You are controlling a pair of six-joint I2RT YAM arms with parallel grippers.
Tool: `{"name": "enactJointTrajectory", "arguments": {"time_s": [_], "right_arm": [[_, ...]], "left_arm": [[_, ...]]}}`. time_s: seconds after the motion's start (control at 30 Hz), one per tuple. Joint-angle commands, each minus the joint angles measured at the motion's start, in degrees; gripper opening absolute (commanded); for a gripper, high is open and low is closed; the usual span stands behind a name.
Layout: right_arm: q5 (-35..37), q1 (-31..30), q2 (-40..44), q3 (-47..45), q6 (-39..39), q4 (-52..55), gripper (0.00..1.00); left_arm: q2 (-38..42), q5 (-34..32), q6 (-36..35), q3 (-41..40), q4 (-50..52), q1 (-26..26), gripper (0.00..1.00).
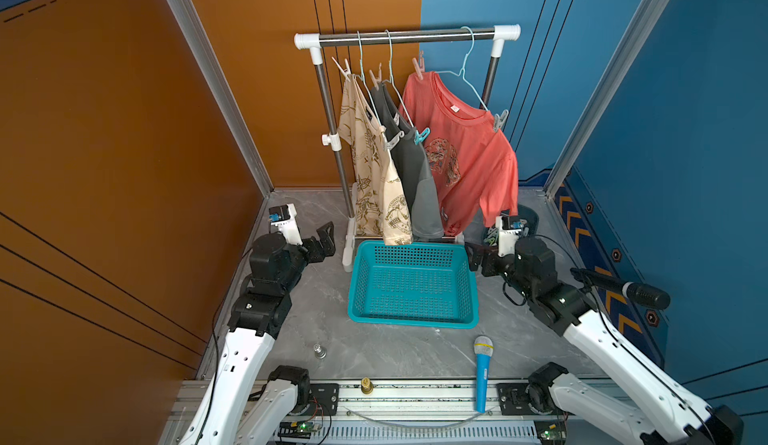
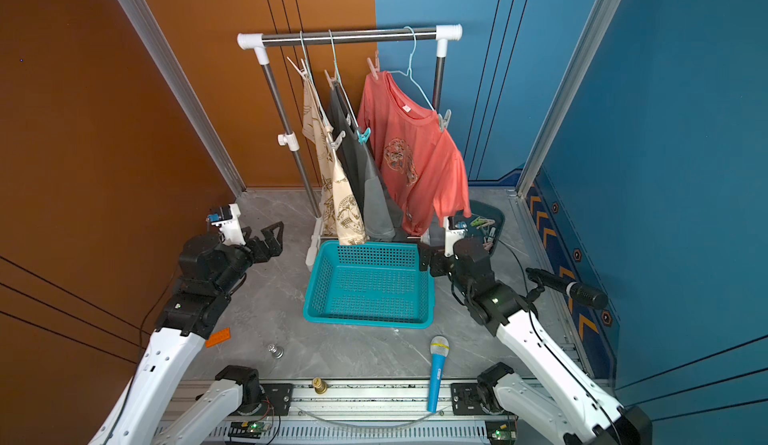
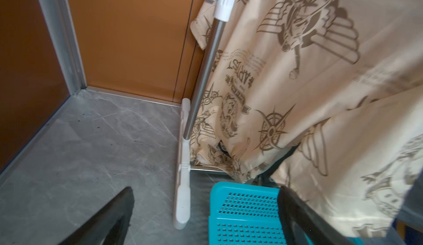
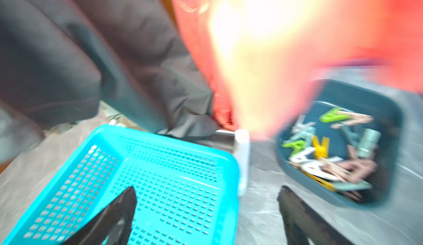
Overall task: Use clothespins to secure the t-shirt on both sides of the hanger
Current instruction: Adjust the T-shirt at the clothesline, then reset both arms
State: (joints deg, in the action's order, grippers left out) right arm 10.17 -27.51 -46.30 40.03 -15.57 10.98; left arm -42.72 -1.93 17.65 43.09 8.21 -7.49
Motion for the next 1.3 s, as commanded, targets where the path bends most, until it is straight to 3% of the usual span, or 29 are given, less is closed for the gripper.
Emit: {"name": "enactJointTrajectory", "arguments": {"time_s": [0.0,0.1,0.13,0.27,0.43,0.57,0.9,0.93,1.03,1.1,1.17,1.27], "right_arm": [[15.3,1.2,6.2,-7.2,2.5,-1.1,1.0],[25.4,4.1,8.4,-10.8,5.4,-4.5,1.0],[25.8,5.7,7.7,-12.2,6.1,-6.8,1.0],[11.5,13.9,-1.0,-18.9,11.3,-19.9,1.0],[10.8,17.2,-18.5,-18.7,13.3,-30.5,1.0],[8.3,18.2,-27.8,-15.0,14.7,-35.3,1.0],[3.9,22.5,-41.0,-10.0,14.2,-46.2,1.0],[1.1,24.3,-40.3,-9.5,12.9,-44.0,1.0],[-4.7,27.1,-39.6,-15.0,11.6,-53.2,1.0],[-6.0,27.5,-42.6,-19.6,11.4,-65.9,1.0],[-6.0,27.0,-40.7,-19.0,12.2,-60.3,1.0],[-6.5,26.7,-41.4,-18.1,12.7,-60.2,1.0]], "left_arm": [[4.1,-10.7,-3.3,-8.6,-12.9,0.5,0.97],[3.7,-15.6,-7.7,-13.3,-17.8,0.5,0.97],[3.0,-16.7,-8.4,-13.8,-17.6,0.5,0.97],[-4.3,-20.4,-6.8,-15.0,-16.8,0.4,0.97],[-12.9,-21.4,-7.8,-25.5,-37.2,0.0,0.97],[-21.4,-22.7,-12.1,-25.7,-42.4,0.0,0.97],[-39.2,-18.9,-18.6,-25.2,-61.0,1.3,0.97],[-41.8,-17.0,-18.4,-25.8,-64.9,2.1,0.97],[-50.0,-12.3,-20.2,-29.6,-81.9,2.7,0.97],[-46.7,-11.9,-19.3,-30.6,-78.3,2.7,0.97],[-47.1,-12.9,-18.8,-29.6,-76.7,2.8,0.97],[-47.1,-15.6,-18.1,-26.3,-71.3,2.9,0.97]]}}
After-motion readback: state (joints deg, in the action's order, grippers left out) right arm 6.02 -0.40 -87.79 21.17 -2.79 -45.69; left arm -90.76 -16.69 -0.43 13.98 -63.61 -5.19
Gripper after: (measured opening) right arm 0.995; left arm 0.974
